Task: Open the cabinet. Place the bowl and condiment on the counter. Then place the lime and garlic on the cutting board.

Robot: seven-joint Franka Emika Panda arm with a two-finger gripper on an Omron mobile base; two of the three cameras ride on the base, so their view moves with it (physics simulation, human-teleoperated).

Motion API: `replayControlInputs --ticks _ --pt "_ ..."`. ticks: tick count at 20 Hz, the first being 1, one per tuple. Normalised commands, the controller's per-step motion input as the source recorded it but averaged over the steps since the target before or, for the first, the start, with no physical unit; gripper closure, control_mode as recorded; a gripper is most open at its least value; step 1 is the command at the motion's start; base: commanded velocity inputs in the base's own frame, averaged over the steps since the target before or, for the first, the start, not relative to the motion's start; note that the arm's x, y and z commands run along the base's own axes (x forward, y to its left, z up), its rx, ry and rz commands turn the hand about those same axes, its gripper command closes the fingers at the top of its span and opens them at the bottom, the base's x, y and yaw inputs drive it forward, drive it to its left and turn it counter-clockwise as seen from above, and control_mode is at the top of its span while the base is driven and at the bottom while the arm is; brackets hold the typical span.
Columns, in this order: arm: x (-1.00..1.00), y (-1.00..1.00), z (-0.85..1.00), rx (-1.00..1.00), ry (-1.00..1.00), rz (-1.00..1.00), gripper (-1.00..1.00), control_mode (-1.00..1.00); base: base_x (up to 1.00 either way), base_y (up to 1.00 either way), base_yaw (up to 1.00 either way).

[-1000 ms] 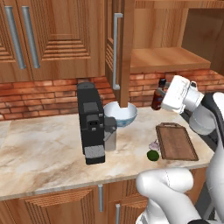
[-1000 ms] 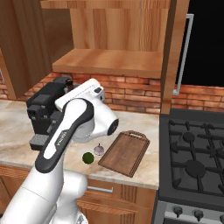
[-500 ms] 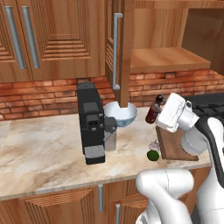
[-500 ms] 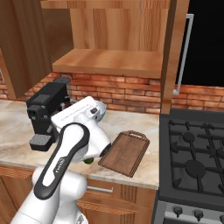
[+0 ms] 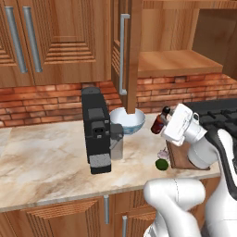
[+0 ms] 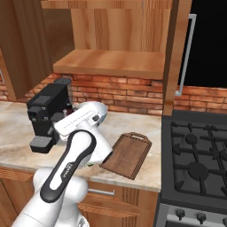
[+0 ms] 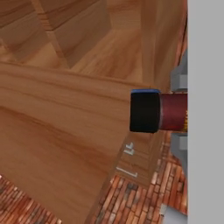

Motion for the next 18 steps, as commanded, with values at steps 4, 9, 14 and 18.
replayControlInputs --ticks 4,9,14,18 --pt "0.25 0.06 -0.28 -0.03 -0.06 0.02 1.0 -1.0 0.0 0.0 0.0" --pt "0.31 0.13 -0.38 0.01 0.01 0.03 1.0 -1.0 0.0 0.0 0.0" --pt "0.27 0.09 -0.42 0.04 0.06 0.03 1.0 -1.0 0.0 0.0 0.0" --pt "0.25 0.07 -0.44 0.08 0.09 0.04 1.0 -1.0 0.0 0.0 0.0"
